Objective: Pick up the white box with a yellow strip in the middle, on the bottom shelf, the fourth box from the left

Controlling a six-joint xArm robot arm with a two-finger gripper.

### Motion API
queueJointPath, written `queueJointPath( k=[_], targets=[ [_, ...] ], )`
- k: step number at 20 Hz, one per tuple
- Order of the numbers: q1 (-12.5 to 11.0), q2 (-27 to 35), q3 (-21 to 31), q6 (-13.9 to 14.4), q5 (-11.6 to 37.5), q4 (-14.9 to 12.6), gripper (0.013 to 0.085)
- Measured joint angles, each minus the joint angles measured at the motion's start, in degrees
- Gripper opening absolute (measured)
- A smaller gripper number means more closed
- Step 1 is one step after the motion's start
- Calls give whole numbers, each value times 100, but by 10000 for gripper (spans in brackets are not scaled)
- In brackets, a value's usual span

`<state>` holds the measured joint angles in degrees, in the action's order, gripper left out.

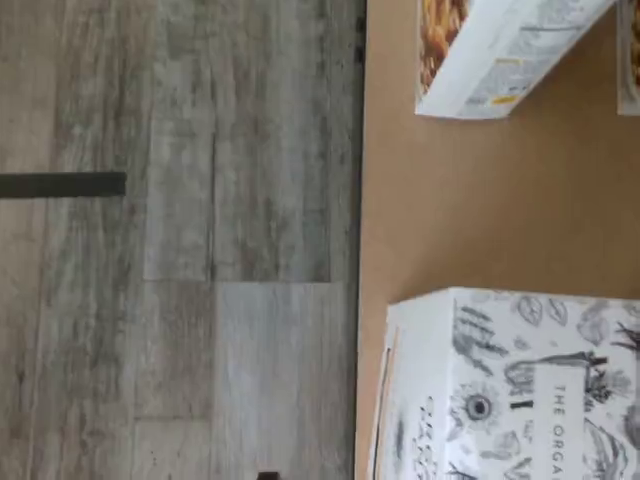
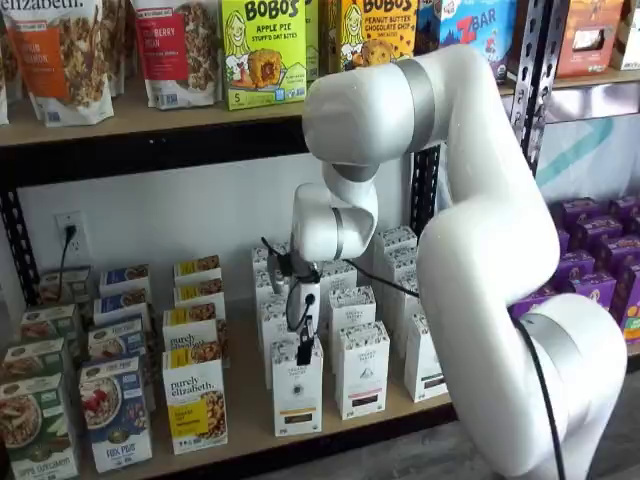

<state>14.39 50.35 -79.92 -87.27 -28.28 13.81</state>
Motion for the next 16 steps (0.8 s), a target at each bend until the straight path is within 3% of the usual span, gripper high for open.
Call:
queueJointPath(
  k=[9, 16],
  targets=[
    [-153, 524, -656, 13, -140, -175, 850],
    [-225, 926, -1158, 210, -348, -473, 850]
  ],
)
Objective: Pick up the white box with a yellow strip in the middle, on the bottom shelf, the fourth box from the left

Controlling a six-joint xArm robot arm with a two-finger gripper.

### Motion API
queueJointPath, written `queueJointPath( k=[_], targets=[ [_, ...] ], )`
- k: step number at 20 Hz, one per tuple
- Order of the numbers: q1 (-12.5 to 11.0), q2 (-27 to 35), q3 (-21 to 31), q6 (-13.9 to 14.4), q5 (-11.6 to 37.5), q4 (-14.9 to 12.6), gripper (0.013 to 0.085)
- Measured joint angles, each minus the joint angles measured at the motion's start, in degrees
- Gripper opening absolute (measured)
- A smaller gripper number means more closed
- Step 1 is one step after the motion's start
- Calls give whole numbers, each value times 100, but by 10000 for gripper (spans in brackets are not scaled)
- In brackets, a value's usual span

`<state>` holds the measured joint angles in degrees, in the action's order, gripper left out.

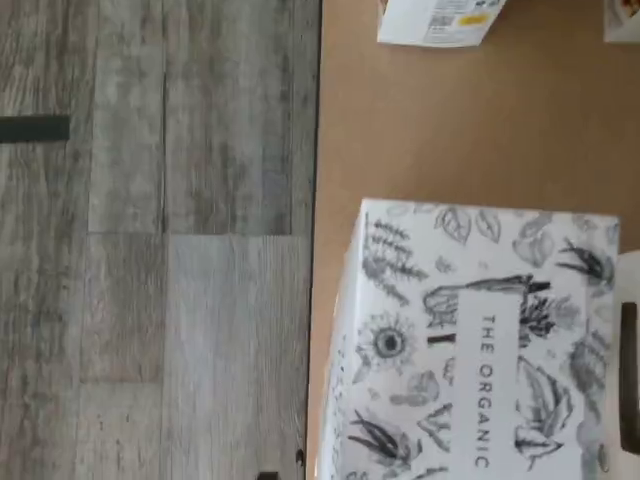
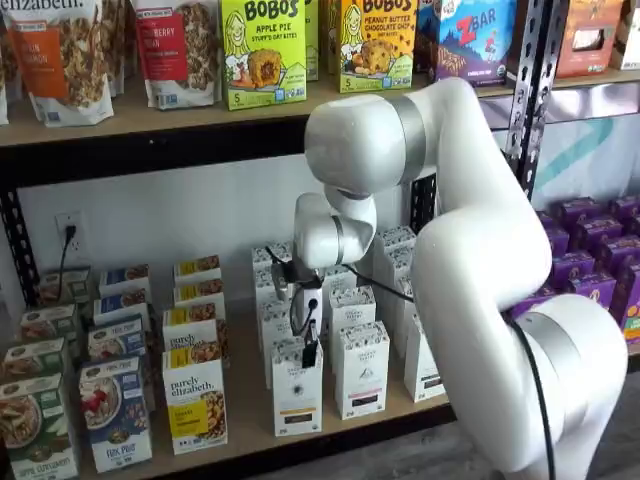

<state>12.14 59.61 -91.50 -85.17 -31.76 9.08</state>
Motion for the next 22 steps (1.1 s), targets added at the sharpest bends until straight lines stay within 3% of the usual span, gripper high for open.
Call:
queueJointPath(
  k=[10, 19, 22],
  targets=[
    [60, 400, -392, 207, -33, -174, 850],
    [87, 551, -440, 272, 157, -228, 850],
    [86, 562, -434, 250, 180, -206, 730]
  ],
)
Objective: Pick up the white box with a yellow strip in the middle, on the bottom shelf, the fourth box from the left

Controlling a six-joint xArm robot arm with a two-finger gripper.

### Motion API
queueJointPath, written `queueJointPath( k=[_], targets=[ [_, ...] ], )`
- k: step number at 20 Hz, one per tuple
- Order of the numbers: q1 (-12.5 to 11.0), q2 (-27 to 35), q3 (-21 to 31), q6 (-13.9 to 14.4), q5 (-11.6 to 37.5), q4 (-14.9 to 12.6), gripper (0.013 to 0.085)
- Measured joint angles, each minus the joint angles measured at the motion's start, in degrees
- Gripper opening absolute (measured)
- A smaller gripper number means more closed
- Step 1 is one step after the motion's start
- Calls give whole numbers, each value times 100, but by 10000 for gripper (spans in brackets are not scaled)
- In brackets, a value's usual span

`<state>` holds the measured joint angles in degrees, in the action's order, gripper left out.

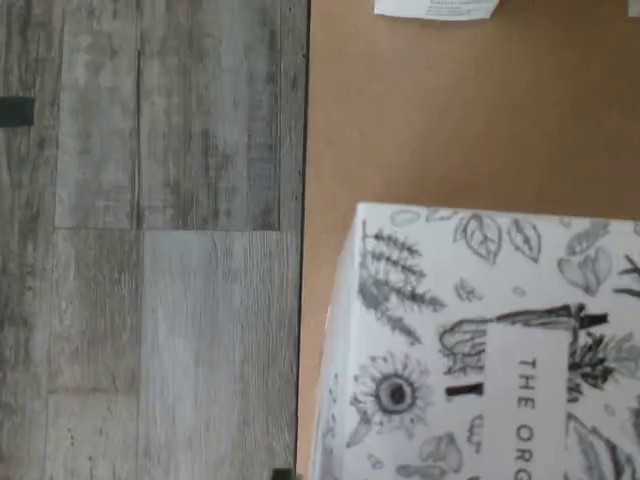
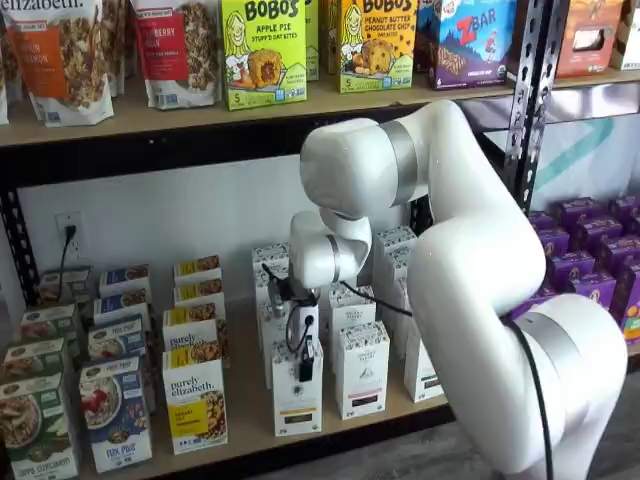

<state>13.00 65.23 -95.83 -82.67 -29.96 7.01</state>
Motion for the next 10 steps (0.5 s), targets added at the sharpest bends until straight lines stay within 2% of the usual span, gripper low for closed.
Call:
queueJointPath(
  k=[3, 4, 10],
  targets=[
    [-2, -2, 6, 1, -10, -3, 690],
    [-3, -7, 12, -1, -15, -1, 650],
    [-5, -39, 41, 79, -63, -96, 650]
  ],
)
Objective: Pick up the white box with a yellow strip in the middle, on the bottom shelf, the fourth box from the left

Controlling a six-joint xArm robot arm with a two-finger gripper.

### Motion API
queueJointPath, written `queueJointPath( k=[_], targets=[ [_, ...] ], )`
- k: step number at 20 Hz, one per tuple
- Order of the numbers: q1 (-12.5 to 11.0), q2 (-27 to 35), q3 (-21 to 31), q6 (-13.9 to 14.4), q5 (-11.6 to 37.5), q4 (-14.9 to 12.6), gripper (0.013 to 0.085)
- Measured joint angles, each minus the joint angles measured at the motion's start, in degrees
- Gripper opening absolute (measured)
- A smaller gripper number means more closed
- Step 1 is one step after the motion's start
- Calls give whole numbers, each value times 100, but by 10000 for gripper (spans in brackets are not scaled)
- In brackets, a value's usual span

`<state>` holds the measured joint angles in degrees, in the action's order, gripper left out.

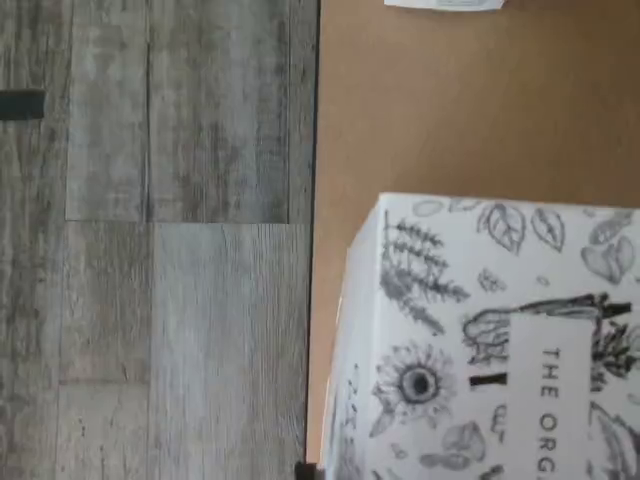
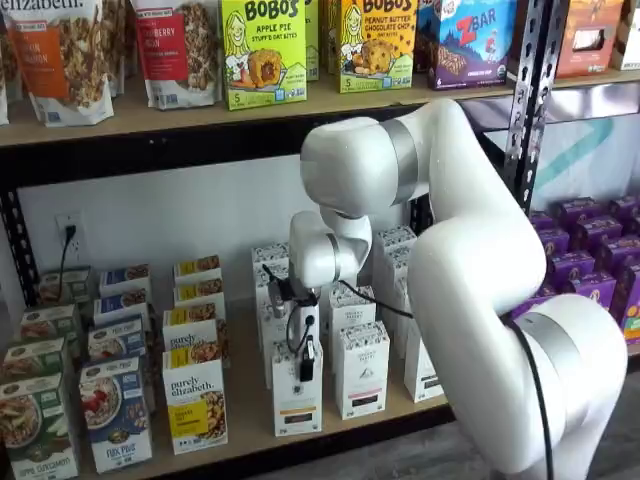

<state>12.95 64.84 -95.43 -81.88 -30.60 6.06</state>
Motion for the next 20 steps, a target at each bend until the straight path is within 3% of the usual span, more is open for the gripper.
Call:
queueJointPath(
  k=[5, 9, 11, 20],
  targets=[
    [-13, -45, 39, -97, -31, 100, 650],
    [-17, -77, 71, -102, -51, 100, 570],
    [-17, -89, 86, -116, -53, 118, 490],
    [-1, -276, 352, -54, 26, 58, 490]
  ],
)
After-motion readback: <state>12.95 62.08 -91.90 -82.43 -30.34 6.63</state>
